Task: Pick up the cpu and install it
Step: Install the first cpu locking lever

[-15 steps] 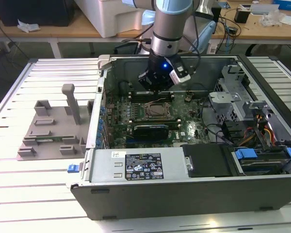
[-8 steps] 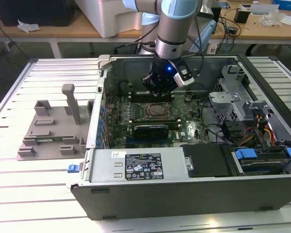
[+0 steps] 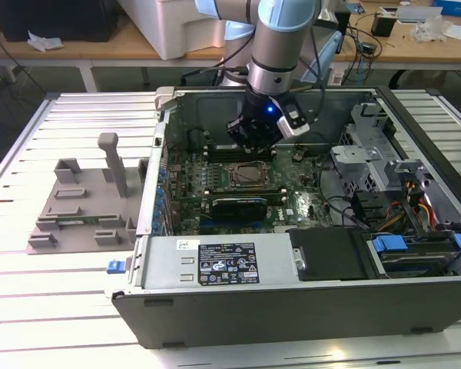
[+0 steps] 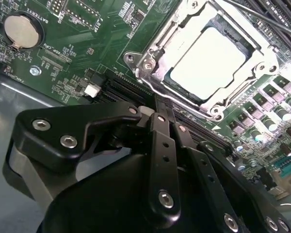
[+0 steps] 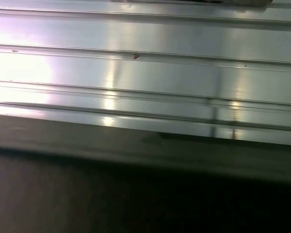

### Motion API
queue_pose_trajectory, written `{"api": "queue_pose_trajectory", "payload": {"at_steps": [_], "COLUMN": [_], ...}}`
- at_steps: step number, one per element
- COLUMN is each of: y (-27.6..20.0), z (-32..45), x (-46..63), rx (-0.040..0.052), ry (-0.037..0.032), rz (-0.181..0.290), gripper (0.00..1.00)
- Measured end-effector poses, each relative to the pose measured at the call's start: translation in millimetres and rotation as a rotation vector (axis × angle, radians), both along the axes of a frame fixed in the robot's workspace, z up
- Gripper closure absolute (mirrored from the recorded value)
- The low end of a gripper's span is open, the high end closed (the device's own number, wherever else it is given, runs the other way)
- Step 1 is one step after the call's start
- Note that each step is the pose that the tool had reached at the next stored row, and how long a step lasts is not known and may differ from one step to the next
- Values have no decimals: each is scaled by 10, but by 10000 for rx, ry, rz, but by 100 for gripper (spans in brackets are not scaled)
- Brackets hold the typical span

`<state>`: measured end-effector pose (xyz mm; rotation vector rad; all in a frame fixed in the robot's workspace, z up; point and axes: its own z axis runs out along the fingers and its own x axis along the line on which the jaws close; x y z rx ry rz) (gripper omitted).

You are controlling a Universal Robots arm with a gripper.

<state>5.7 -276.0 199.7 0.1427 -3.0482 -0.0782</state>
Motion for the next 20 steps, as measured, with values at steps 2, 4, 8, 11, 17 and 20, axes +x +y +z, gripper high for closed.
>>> {"api": "queue_pose_trajectory", "payload": {"at_steps": [2,4,8,11,17,20], "y": [-2,3,2,2,2,-4], "z": [-15,117,346,490,610,588], "x": [26,29,28,28,25,-91], "rx": [-1,25,20,24,51,74], "ry": [13,-3,-2,-1,-2,-2], "rz": [3,3,2,3,3,3], "gripper": [89,89,89,89,89,89]}}
